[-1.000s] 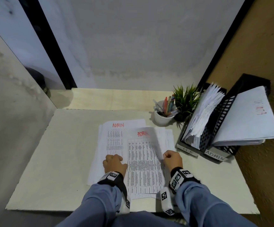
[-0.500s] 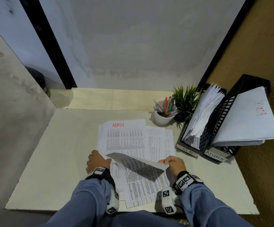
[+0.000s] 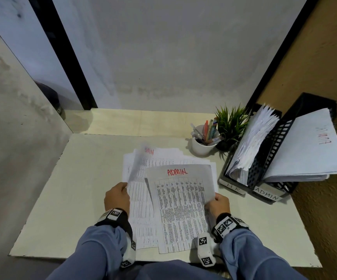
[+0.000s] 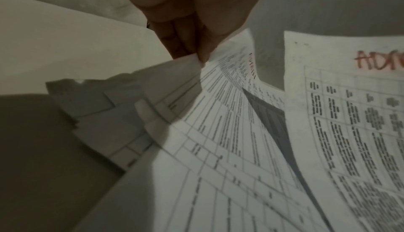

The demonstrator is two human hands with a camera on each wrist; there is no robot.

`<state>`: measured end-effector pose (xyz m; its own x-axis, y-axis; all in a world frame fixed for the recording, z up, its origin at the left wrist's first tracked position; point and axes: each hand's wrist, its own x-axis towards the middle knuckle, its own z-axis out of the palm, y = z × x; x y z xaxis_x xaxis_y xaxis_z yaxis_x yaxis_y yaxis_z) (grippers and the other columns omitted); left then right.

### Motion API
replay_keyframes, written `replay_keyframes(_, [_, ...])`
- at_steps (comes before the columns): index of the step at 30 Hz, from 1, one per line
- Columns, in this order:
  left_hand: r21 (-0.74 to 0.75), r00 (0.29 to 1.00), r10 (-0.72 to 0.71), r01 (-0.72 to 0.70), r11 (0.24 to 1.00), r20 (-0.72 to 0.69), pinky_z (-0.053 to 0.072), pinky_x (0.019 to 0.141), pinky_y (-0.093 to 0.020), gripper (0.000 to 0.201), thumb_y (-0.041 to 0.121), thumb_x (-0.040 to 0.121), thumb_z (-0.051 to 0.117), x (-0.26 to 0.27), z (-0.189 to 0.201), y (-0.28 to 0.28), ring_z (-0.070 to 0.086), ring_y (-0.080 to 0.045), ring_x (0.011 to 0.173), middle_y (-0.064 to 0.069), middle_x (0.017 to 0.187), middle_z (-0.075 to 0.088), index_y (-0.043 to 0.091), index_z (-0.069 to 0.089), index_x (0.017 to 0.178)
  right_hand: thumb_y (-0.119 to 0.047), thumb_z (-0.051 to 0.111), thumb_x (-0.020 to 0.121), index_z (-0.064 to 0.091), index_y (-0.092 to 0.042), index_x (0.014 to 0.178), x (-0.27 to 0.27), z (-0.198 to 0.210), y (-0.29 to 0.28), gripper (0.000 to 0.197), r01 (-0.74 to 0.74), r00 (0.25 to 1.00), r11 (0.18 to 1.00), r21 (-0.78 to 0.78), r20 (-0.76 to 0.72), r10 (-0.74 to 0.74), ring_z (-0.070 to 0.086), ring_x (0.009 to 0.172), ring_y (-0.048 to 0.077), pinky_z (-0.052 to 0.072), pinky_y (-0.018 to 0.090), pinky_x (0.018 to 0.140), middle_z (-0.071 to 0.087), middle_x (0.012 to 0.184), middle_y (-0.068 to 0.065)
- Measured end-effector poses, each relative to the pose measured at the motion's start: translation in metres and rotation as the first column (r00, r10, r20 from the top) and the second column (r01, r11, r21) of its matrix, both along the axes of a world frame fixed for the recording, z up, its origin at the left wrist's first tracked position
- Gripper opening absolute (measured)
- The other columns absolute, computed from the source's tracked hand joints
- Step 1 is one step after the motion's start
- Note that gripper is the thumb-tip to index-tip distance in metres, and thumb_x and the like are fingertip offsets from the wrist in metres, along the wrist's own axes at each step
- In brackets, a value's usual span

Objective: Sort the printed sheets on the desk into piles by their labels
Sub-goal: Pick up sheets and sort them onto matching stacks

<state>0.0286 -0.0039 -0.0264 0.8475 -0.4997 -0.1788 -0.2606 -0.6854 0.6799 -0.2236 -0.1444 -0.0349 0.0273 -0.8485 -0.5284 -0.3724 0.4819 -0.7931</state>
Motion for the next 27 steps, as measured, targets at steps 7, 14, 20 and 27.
replay_keyframes(7, [-0.3,0.962,0.186,-0.241,0.923,-0.199,0.038,0.06,-0.024,0.02,0.001,0.086,0.05,-0.012,0.008,-0.004,0.052,-0.023,0.069,-0.006,0.073,0.059,0.013,0.063,0.078,0.025,0.047,0.064,0.052,0.0,0.07,-0.001,0.03,0.0,0.026,0.149,0.972,0.983,0.106,0.164,-0.165,0.038,0.06,0.023,0.032,0.016,0.038,0.04,0.061,0.006])
replay_keyframes(14, [-0.354,0.884,0.002,-0.19,0.916,-0.468,0.036,0.068,-0.031,0.031,-0.011,0.074,0.044,-0.031,-0.003,-0.014,0.047,-0.022,0.07,-0.005,0.064,0.054,0.013,0.057,0.059,0.016,0.053,0.073,0.052,-0.004,0.071,0.008,0.028,-0.008,0.02,0.195,0.958,0.952,0.236,0.164,-0.237,0.044,0.063,0.021,0.04,0.017,0.05,0.048,0.074,0.008])
replay_keyframes(20, [-0.373,0.755,-0.139,-0.148,0.916,-0.641,0.036,0.076,-0.03,0.007,0.019,0.077,0.061,-0.047,0.015,-0.018,0.046,-0.018,0.079,-0.001,0.076,0.053,0.014,0.059,0.072,0.024,0.05,0.068,0.054,0.001,0.08,0.005,0.03,-0.001,0.026,0.164,0.954,0.963,0.215,0.213,-0.21,0.048,0.072,0.024,0.042,0.029,0.063,0.053,0.076,0.012])
replay_keyframes(27, [-0.556,0.775,-0.317,-0.053,0.83,-0.547,0.053,0.066,-0.026,0.022,0.024,0.075,0.078,-0.061,0.067,-0.034,0.059,-0.02,0.073,-0.003,0.076,0.062,0.011,0.06,0.077,0.005,0.073,0.066,0.067,-0.003,0.087,0.017,0.064,-0.002,0.023,0.089,0.864,0.995,0.053,0.493,-0.104,0.065,0.085,0.03,0.054,0.036,0.08,0.073,0.086,0.011])
